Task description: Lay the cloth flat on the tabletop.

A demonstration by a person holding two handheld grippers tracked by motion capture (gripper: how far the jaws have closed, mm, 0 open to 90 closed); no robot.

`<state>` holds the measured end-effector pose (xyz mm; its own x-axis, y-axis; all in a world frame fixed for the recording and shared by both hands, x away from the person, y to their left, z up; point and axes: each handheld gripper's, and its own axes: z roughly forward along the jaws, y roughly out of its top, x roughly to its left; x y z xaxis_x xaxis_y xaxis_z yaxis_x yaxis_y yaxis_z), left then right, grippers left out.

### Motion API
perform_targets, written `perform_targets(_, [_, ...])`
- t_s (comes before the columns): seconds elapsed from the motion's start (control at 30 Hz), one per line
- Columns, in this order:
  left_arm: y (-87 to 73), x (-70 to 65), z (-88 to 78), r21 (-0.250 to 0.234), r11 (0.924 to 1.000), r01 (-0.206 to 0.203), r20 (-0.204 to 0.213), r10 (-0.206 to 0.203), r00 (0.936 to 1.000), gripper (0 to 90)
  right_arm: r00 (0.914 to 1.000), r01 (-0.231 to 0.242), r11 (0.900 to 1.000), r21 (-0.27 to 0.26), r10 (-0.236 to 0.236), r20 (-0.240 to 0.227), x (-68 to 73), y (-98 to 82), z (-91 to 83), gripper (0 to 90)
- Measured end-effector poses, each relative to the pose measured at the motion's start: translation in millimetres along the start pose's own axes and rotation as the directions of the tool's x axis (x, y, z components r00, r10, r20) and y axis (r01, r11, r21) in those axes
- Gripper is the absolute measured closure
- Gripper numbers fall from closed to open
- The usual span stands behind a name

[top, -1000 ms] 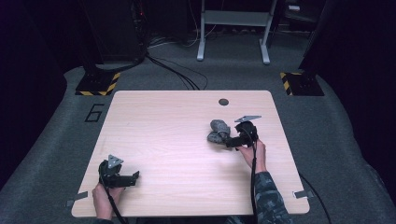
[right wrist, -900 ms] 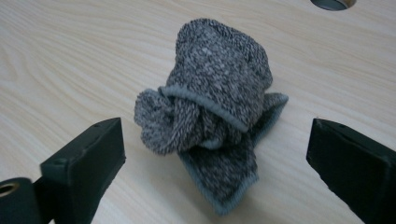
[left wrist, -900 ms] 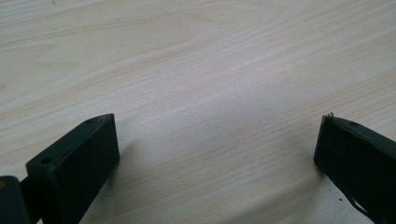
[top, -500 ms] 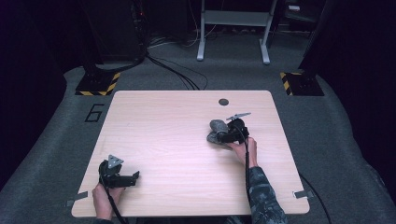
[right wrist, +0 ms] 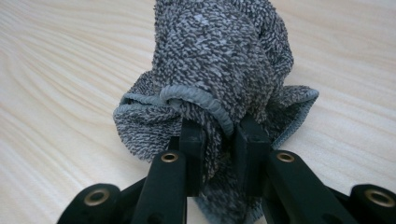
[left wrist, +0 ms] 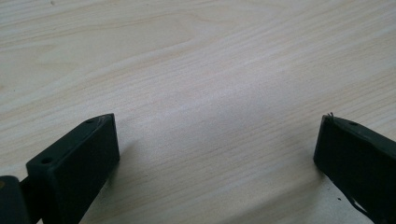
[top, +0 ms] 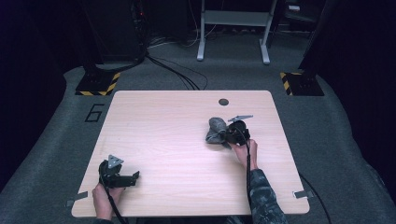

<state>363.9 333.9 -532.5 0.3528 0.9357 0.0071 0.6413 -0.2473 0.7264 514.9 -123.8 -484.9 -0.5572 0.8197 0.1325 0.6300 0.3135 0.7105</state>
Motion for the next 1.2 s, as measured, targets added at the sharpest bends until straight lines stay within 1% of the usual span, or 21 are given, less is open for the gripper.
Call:
perform_targets(0.03, [0.2,0.3,-0.4,0.005,1.0,-0.002,0.004,0.002,1.0,0.1,1.0,0.001,1.0,-0.011,-0.002,-0.006,2.0,1.2,-5.4,75.7])
perform_targets(0.07, [-0.1,0.0,0.2,-0.002,1.0,0.0,0.001,0.0,1.0,0.1,0.9999,0.012,1.0,-0.019,-0.012,-0.002,3.1,2.1,-8.8,75.7])
perform_targets(0.1, [0.2,0.3,-0.4,0.006,1.0,-0.002,0.004,0.002,1.0,0.1,1.0,0.009,1.0,-0.022,-0.009,0.0,5.6,3.5,-13.9,75.7])
perform_targets(0.13, [-0.1,0.0,0.1,-0.002,1.0,0.0,0.001,0.0,1.0,0.1,0.9998,0.018,0.999,-0.032,-0.018,-0.005,7.3,4.9,-19.0,75.7])
perform_targets(0.17, [0.0,0.2,-0.1,0.002,1.0,-0.001,0.003,0.001,1.0,0.1,0.9999,0.015,0.999,-0.036,-0.016,-0.004,11.0,6.2,-24.6,75.7])
perform_targets(0.2, [-0.1,0.0,0.1,-0.002,1.0,0.0,0.001,0.0,1.0,0.1,0.9996,0.027,0.999,-0.043,-0.027,-0.003,13.5,7.8,-30.0,75.7])
perform_targets(0.23, [-0.1,0.0,0.1,-0.002,1.0,0.0,0.001,0.0,1.0,0.1,0.9998,0.021,0.999,-0.048,-0.021,0.002,17.7,9.0,-36.1,75.6])
perform_targets(0.27, [0.1,0.2,-0.4,0.005,1.0,-0.002,0.004,0.002,1.0,0.1,0.9991,0.042,0.998,-0.055,-0.042,0.001,19.2,9.6,-40.6,75.7])
perform_targets(0.3, [-0.1,0.0,0.1,-0.002,1.0,0.0,0.001,0.0,1.0,0.1,0.9991,0.042,0.997,-0.063,-0.042,0.007,25.0,11.1,-49.3,75.6])
perform_targets(0.37, [0.1,0.1,-0.5,0.005,1.0,-0.002,0.003,0.001,1.0,0.1,0.9978,0.066,0.995,-0.078,-0.066,0.006,31.4,11.7,-61.5,75.7])
perform_targets(0.5, [0.1,0.1,-0.4,0.004,1.0,-0.001,0.002,0.001,1.0,0.1,0.9962,0.087,0.992,-0.092,-0.086,0.011,44.6,11.3,-80.5,75.6])
perform_targets(0.6, [0.1,0.2,-0.5,0.005,1.0,-0.002,0.003,0.002,1.0,0.1,0.9946,0.103,0.99,-0.095,-0.103,-0.001,56.8,8.0,-95.3,75.5])
perform_targets(0.63, [-0.1,-0.1,0.0,-0.001,1.0,0.0,0.0,0.0,1.0,0.1,0.995,0.099,0.991,-0.093,-0.1,-0.004,59.8,6.7,-97.7,75.5])
perform_targets(0.73, [0.0,0.0,-0.3,0.003,1.0,-0.001,0.001,0.001,1.0,0.1,0.9934,0.11,0.99,-0.083,-0.113,-0.024,71.0,0.3,-104.0,75.3])
perform_targets(0.87, [0.1,0.2,-0.5,0.005,1.0,-0.002,0.003,0.002,1.0,0.1,0.9908,0.12,0.991,-0.061,-0.124,-0.055,86.9,-11.8,-105.4,75.0])
perform_targets(1.0, [0.0,0.0,-0.2,0.001,1.0,-0.001,-0.001,0.001,1.0,0.1,0.9853,0.145,0.989,-0.009,-0.145,-0.09,109.3,-27.0,-95.6,74.4])
perform_targets(1.07, [0.1,0.2,-0.4,0.004,1.0,-0.001,0.003,0.001,1.0,0.1,0.9794,0.171,0.985,0.016,-0.168,-0.112,120.8,-35.4,-83.1,73.6])
perform_targets(1.1, [0.1,0.1,-0.5,0.005,1.0,-0.001,0.003,0.001,1.0,0.1,0.9764,0.19,0.981,0.04,-0.185,-0.112,128.7,-41.3,-72.6,71.6])
perform_targets(1.13, [0.1,0.2,-0.5,0.005,1.0,-0.002,0.003,0.002,1.0,0.1,0.9716,0.208,0.976,0.058,-0.199,-0.127,133.1,-45.5,-62.8,69.1])
perform_targets(1.17, [0.1,0.2,-0.5,0.005,1.0,-0.002,0.004,0.002,1.0,0.1,0.97,0.206,0.975,0.082,-0.192,-0.149,138.3,-50.7,-50.9,62.3])
perform_targets(1.2, [-0.1,0.0,0.1,-0.002,1.0,0.001,0.001,-0.001,1.0,0.1,0.9695,0.208,0.974,0.091,-0.193,-0.151,139.6,-52.5,-46.7,57.1])
